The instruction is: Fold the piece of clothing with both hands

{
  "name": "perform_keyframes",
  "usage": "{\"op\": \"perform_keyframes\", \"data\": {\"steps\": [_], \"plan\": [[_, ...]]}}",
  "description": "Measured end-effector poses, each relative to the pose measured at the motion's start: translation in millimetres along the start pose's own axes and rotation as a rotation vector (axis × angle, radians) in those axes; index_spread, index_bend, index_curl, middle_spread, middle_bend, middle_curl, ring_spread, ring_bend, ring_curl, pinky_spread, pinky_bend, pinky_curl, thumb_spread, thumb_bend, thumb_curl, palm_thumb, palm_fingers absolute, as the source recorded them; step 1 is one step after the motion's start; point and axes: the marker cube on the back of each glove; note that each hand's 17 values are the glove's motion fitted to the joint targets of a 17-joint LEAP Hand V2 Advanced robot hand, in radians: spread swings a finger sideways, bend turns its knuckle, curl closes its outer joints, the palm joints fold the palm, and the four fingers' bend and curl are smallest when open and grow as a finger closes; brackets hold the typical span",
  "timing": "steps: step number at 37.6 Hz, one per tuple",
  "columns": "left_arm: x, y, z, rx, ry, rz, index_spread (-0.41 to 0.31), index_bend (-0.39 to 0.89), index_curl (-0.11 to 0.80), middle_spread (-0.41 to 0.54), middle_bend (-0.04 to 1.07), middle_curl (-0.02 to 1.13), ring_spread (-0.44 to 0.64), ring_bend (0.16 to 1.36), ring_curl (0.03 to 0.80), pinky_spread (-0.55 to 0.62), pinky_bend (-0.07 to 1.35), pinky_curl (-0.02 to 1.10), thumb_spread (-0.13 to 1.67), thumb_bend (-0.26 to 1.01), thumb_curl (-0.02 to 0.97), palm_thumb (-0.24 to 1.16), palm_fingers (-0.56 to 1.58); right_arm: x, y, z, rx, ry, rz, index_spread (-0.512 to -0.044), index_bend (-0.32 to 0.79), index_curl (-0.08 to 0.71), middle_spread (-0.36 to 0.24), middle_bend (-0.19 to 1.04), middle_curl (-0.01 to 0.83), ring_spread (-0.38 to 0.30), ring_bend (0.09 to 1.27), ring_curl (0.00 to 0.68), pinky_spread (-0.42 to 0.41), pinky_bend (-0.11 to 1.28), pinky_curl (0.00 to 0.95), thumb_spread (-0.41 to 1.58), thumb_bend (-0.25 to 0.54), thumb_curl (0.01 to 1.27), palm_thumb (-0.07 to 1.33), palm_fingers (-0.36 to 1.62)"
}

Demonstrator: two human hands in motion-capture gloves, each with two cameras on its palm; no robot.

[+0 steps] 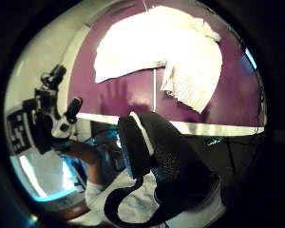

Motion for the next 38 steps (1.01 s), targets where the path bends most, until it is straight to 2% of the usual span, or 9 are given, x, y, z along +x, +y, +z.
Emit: {"op": "perform_keyframes", "data": {"steps": [10,13,16,19,25,29,31,33,38], "plan": [[-4,-38,56,-0.063,-0.014,0.001,-0.047,0.05,0.197,-0.003,0.19,0.32,0.12,0.64,0.311,0.26,0.52,0.35,1.12,-0.02,0.233,0.25,0.40,-5,-9,27,-0.276,-0.052,-0.070,-0.348,0.09,0.184,0.040,0.18,0.277,0.177,0.30,0.211,0.275,0.59,0.339,1.14,-0.021,0.20,0.29,-0.05],[-2,-24,36,-0.139,-0.005,0.024,-0.030,0.05,0.184,-0.001,0.20,0.33,0.11,0.66,0.315,0.26,0.54,0.35,1.12,-0.02,0.237,0.25,0.39,1,-6,32,-0.397,-0.020,-0.036,-0.338,0.09,0.179,0.042,0.18,0.278,0.180,0.31,0.214,0.274,0.61,0.345,1.12,-0.019,0.21,0.30,-0.06],[-1,-3,13,-0.222,0.001,0.033,-0.029,0.08,0.182,-0.037,0.25,0.35,0.06,0.68,0.320,0.25,0.48,0.34,1.13,-0.01,0.242,0.26,0.45,6,-9,20,-0.273,0.011,0.008,-0.328,0.08,0.170,0.034,0.19,0.283,0.152,0.38,0.238,0.260,0.62,0.349,1.09,0.008,0.23,0.38,0.02],[-7,-6,10,-0.163,-0.029,0.005,-0.050,0.12,0.194,-0.073,0.27,0.35,0.02,0.69,0.317,0.24,0.41,0.32,1.15,-0.02,0.241,0.26,0.50,10,-17,16,-0.178,0.002,0.033,-0.325,0.09,0.165,0.006,0.21,0.292,0.090,0.45,0.252,0.239,0.61,0.340,1.07,-0.001,0.24,0.41,0.13],[-12,-15,10,-0.016,-0.067,-0.020,-0.148,0.30,0.285,-0.148,0.23,0.35,-0.08,0.64,0.307,0.19,0.26,0.29,1.20,0.00,0.241,0.28,0.69,4,-2,22,-0.268,-0.037,-0.007,-0.363,0.27,0.235,-0.131,0.28,0.323,-0.065,0.46,0.259,0.164,0.47,0.301,1.08,0.015,0.26,0.50,0.44],[-16,-53,62,0.091,-0.097,0.008,-0.200,0.32,0.321,-0.201,0.24,0.37,-0.16,0.62,0.311,0.12,0.20,0.28,1.23,0.03,0.254,0.36,0.83,7,-4,35,-0.261,-0.028,-0.033,-0.372,0.36,0.290,-0.213,0.29,0.335,-0.178,0.49,0.274,0.090,0.35,0.277,1.14,0.088,0.28,0.65,0.69],[-20,-66,85,0.135,-0.127,0.011,-0.210,0.30,0.327,-0.212,0.21,0.37,-0.18,0.60,0.306,0.11,0.18,0.28,1.24,0.02,0.251,0.36,0.82,10,-11,39,-0.175,-0.062,-0.097,-0.373,0.34,0.295,-0.235,0.27,0.335,-0.200,0.46,0.269,0.077,0.33,0.276,1.14,0.077,0.28,0.65,0.66],[-23,-61,84,0.152,-0.127,0.021,-0.251,0.34,0.350,-0.241,0.21,0.37,-0.24,0.59,0.312,0.02,0.20,0.29,1.23,0.07,0.275,0.47,1.00,14,-9,30,-0.099,-0.137,-0.176,-0.368,0.39,0.331,-0.269,0.30,0.351,-0.256,0.51,0.294,0.019,0.28,0.272,1.16,0.143,0.30,0.77,0.90],[-28,-37,56,0.171,-0.048,0.051,-0.299,0.28,0.362,-0.297,0.29,0.41,-0.31,0.59,0.331,-0.09,0.17,0.31,1.22,0.09,0.291,0.56,1.18,51,-33,25,0.150,-0.064,-0.152,-0.358,0.25,0.327,-0.287,0.38,0.388,-0.303,0.59,0.333,-0.078,0.25,0.278,1.17,0.155,0.31,0.84,1.19]]}}
